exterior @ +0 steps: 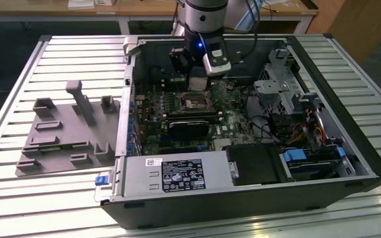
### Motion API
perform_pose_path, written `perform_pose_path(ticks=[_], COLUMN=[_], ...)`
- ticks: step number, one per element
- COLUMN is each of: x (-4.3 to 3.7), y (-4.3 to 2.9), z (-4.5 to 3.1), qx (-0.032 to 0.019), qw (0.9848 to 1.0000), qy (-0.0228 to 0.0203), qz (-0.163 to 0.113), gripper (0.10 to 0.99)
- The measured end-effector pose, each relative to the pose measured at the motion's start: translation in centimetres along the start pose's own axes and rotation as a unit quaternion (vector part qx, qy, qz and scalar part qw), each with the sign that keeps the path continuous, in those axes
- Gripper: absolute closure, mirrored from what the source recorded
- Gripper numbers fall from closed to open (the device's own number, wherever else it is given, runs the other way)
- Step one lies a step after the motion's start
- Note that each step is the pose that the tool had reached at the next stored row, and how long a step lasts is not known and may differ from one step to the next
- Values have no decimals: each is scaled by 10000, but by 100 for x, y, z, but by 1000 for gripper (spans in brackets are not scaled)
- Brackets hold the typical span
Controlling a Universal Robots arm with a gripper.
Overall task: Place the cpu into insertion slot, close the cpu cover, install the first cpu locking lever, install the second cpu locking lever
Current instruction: 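Place the cpu into insertion slot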
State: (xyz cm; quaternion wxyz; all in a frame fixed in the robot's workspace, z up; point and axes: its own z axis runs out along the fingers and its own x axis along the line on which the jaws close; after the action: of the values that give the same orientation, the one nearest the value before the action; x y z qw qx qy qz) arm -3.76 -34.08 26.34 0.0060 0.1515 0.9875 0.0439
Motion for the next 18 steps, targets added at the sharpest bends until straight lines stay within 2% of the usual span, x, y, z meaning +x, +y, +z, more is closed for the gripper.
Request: perform_pose_path(ticks=[5,9,13,18], x=[0,0,0,0], y=[-1,-2,-2,-4], z=[8,17,28,43], qx=[3,4,4,3], qw=[9991,9968,9933,9870], qy=[-39,-72,-104,-144], qz=[432,792,1148,1600], gripper=[545,545,545,545])
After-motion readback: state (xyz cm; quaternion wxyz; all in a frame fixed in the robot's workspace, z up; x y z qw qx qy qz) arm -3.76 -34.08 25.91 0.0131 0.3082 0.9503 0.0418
